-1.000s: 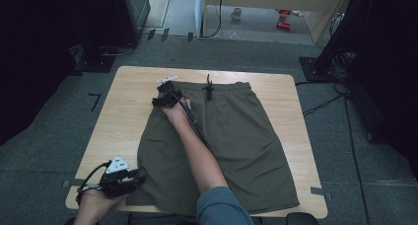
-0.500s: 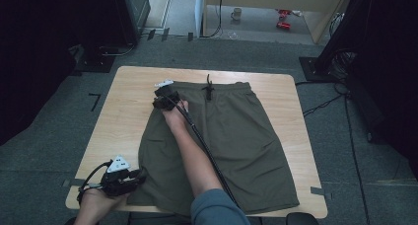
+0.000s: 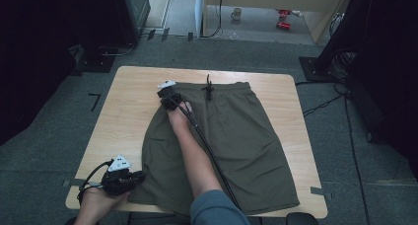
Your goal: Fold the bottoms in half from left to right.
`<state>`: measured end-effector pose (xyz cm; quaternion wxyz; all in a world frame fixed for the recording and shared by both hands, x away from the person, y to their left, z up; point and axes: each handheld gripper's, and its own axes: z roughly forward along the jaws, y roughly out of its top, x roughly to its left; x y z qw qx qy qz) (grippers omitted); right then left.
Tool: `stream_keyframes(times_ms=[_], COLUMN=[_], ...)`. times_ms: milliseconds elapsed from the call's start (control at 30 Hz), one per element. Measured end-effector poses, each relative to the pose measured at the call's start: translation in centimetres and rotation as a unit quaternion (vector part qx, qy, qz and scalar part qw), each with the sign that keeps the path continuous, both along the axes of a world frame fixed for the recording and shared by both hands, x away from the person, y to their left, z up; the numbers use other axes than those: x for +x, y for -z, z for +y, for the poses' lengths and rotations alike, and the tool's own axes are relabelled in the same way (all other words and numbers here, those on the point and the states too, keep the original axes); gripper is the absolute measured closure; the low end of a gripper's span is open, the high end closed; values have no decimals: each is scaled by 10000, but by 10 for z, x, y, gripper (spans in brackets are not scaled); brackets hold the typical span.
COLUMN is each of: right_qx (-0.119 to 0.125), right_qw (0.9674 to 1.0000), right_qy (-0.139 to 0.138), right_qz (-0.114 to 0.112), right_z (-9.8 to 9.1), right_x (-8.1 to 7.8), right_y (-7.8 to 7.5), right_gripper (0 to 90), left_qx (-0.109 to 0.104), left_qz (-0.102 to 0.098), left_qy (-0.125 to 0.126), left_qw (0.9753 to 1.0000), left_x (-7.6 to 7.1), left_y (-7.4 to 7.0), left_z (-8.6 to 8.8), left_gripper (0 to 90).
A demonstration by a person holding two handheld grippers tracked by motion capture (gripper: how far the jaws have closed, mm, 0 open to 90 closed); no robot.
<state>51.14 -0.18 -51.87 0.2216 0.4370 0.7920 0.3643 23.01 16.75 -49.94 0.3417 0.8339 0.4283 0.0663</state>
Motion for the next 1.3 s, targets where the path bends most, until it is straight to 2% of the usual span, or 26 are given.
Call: stream_keyframes(times_ms=[67,167,200,300,367,533,600,667,700,767,867,1133,1300], right_qx=[-87,15,59,261,311,276,290,301,312,369,463,520,624], right_qw=[10000,9999,9998,9978,9972,9980,9981,9982,9981,9979,9973,9970,9962], right_qy=[7,77,93,98,87,22,-4,-36,-37,-29,-33,-95,-44], right_qz=[-36,79,162,593,671,564,543,519,524,538,566,565,603], right_z=[1,-1,-1,-6,-11,-17,-21,-26,-31,-40,-52,-84,-109], right_x=[0,1,3,7,8,6,5,4,3,2,0,-6,-11], right_y=[0,-1,-2,-8,-11,-27,-35,-43,-47,-52,-61,-84,-90], right_gripper=[876,883,884,885,886,887,886,886,887,886,887,886,886], left_qx=[-12,-69,-98,-173,-196,-131,-279,-366,-429,-676,-728,-670,-627], left_qz=[44,115,164,185,116,-64,-130,-362,-415,-506,-595,-632,-604], left_qy=[2,57,63,108,128,72,88,135,146,189,296,670,914], left_qw=[10000,9999,9998,9996,9997,9999,9995,9986,9981,9963,9951,9935,9920], left_x=[1,3,4,5,3,0,-1,-2,-2,-2,-1,6,12], left_y=[0,0,0,-1,-3,-11,-16,-25,-28,-38,-47,-62,-67], left_z=[0,0,0,1,0,-4,-6,-11,-12,-17,-26,-58,-79], left_gripper=[873,877,880,886,888,889,889,889,889,890,890,891,890])
